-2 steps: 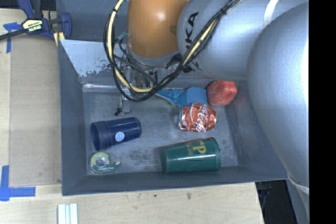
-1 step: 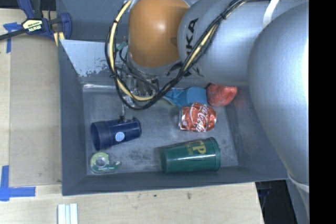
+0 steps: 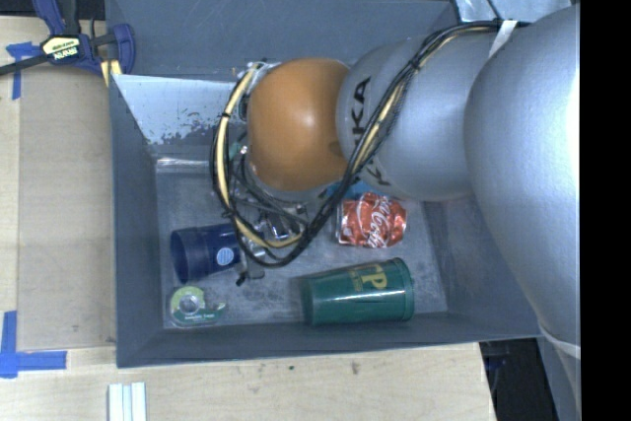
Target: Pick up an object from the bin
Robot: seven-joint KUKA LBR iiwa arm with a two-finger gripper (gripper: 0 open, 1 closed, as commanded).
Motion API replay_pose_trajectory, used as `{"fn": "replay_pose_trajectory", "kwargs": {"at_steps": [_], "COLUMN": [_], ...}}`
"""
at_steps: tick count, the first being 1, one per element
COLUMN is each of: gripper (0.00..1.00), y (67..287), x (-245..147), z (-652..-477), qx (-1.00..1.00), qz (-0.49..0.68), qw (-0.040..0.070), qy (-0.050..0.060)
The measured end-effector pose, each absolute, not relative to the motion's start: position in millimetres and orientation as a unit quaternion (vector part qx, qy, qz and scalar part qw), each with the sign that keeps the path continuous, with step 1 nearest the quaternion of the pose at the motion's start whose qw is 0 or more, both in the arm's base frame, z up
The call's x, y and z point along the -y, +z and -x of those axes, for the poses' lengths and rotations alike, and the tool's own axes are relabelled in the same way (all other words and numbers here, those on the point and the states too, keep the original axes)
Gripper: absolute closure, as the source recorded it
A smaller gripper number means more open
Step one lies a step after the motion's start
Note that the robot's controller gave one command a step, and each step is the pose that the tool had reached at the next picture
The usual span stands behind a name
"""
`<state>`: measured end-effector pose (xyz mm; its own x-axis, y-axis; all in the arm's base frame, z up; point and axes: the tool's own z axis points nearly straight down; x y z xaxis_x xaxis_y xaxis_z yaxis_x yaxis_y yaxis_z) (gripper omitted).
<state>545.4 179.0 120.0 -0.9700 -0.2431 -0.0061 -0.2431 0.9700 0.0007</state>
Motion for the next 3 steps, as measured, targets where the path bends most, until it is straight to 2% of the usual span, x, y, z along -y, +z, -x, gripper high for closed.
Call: {"fn": "replay_pose_trajectory", "kwargs": {"at_steps": [1, 2, 3], "gripper": [1.0, 1.0, 1.0], "y": [71, 71, 113], "x": [-183, -183, -179], "z": [-512.6, -512.7, -511.2], "qx": [-0.992, -0.992, -0.993], "qz": [0.122, 0.122, 0.117], "qw": [0.011, 0.01, 0.004], "qy": [0.002, 0.002, 0.001]}}
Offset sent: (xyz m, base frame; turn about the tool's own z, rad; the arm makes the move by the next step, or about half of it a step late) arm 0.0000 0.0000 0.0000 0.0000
